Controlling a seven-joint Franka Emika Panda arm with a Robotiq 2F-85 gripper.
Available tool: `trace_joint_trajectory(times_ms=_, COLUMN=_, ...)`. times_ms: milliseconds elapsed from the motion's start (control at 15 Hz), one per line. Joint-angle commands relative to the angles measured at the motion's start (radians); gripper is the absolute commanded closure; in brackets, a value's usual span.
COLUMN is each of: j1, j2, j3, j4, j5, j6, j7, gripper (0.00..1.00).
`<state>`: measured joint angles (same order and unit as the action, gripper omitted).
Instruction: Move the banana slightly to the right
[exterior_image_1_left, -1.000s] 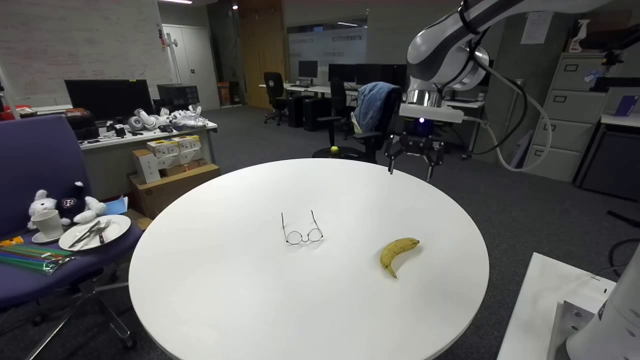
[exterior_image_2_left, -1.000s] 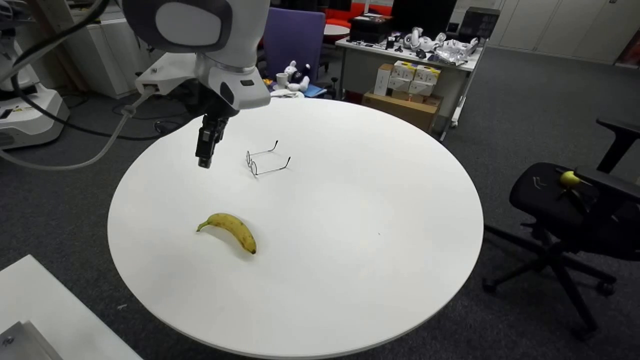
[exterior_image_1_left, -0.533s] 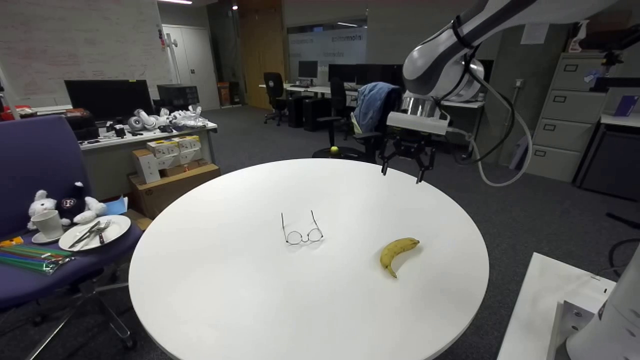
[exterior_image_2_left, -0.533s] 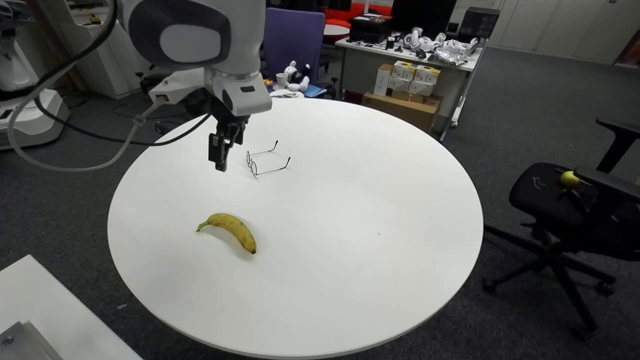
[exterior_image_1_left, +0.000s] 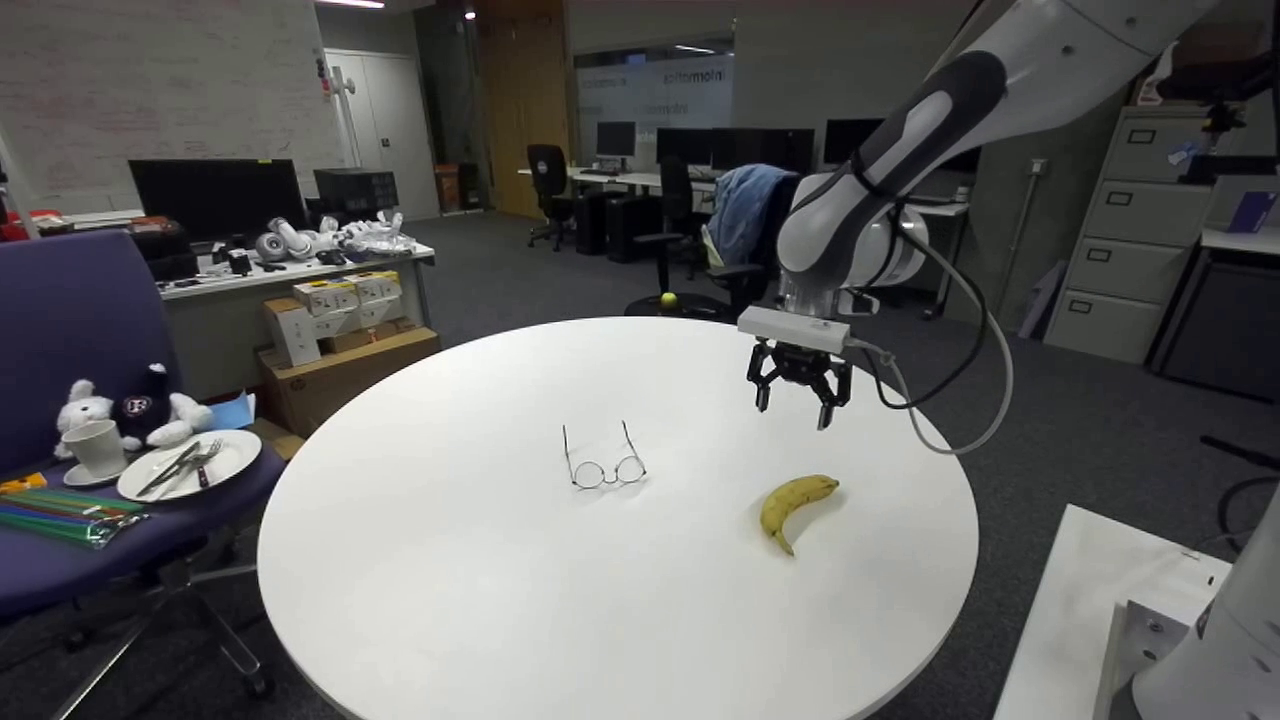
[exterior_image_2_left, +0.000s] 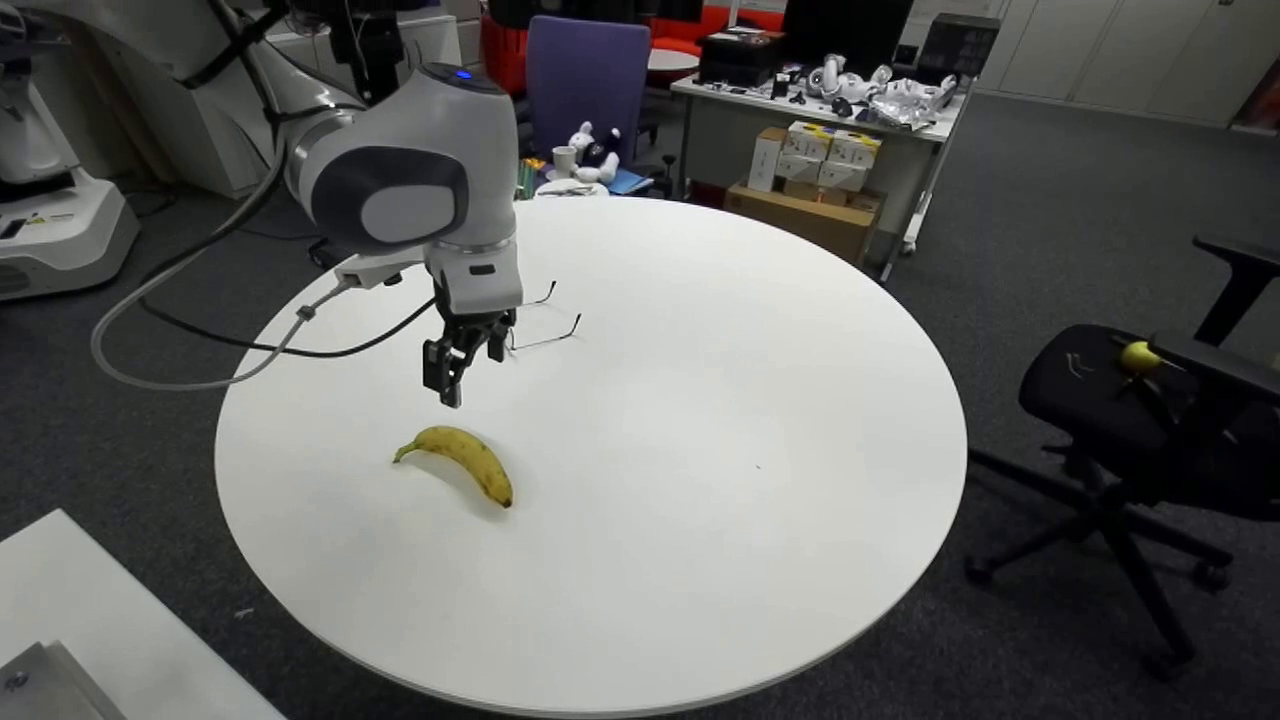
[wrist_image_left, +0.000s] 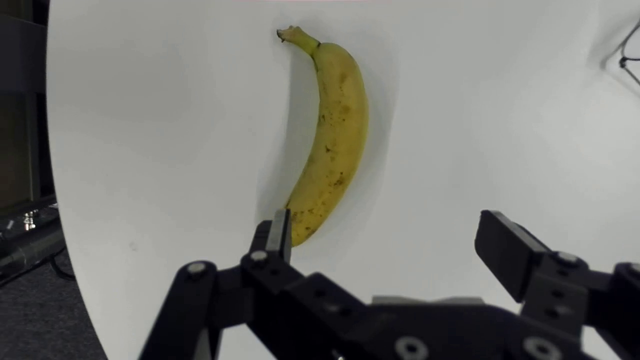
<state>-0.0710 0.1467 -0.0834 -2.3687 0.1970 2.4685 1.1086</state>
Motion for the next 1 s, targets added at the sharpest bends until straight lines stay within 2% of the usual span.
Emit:
trace_joint_trajectory(times_ms=0, j1=0.029, j2=0.035, j3=-0.015, j4=-0.009, j5=-0.036, j6=0.017, j7=0.079, gripper=0.0)
trace_joint_trajectory(times_ms=533, j1=0.048, j2=0.14, j3=-0.032, j4=0.034, j5=-0.054, j6=0.017, j7=0.107, gripper=0.0)
trace_joint_trajectory(times_ms=933, j1=0.074, j2=0.224, j3=-0.037, j4=0.077, j5=-0.055, j6=0.077, j7=0.1, gripper=0.0)
